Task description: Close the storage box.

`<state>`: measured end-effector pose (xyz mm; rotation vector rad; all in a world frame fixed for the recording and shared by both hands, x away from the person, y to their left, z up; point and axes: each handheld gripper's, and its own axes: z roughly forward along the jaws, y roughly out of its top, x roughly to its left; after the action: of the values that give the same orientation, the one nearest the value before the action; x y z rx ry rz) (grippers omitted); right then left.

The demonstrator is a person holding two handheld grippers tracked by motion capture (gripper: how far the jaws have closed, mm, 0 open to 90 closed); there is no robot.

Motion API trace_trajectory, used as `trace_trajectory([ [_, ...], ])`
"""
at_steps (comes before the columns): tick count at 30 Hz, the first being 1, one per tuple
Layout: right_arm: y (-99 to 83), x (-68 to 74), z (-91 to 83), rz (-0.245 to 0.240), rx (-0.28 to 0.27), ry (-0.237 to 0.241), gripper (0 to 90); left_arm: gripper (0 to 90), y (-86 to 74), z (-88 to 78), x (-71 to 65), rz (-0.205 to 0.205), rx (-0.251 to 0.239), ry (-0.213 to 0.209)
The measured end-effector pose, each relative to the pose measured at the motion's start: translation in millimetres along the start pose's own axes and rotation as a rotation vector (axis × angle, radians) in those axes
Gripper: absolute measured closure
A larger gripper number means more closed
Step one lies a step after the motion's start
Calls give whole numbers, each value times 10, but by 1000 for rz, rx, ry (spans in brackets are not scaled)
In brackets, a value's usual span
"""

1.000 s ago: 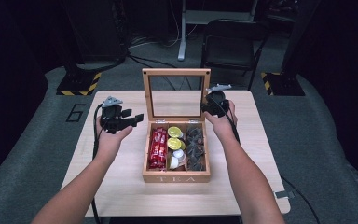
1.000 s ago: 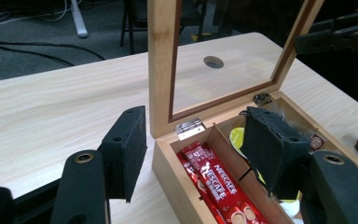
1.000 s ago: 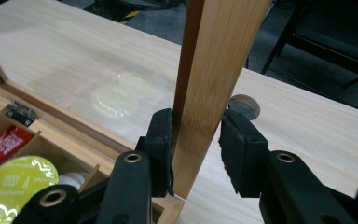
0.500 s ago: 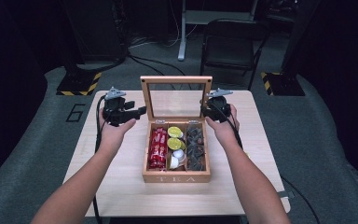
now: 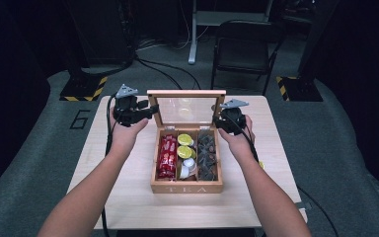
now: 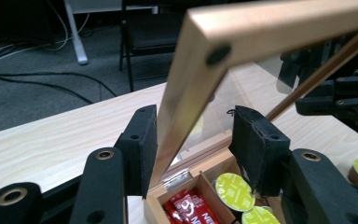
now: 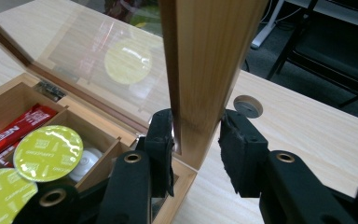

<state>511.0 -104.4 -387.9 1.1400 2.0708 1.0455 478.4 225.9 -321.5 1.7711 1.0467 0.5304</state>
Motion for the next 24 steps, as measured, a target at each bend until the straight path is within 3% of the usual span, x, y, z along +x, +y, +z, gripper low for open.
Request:
trace_trajectory([
  [3,-46,7,-36,32,-6,33,600,531,-7,-39,-36,24,14,-20],
  [5,-85,28,-76,44,-19,46,562,539,-44,-75,-72,57,13,-8],
  [11,-206,95,-220,29,-28,60,549,584,-181,-188,-84,47,2,-43],
  [22,-375,205,-526,32,-69,117,507,580,-475,-351,-236,143,28,-47],
  [24,-424,235,-577,32,-72,137,499,574,-552,-379,-265,134,32,-54],
])
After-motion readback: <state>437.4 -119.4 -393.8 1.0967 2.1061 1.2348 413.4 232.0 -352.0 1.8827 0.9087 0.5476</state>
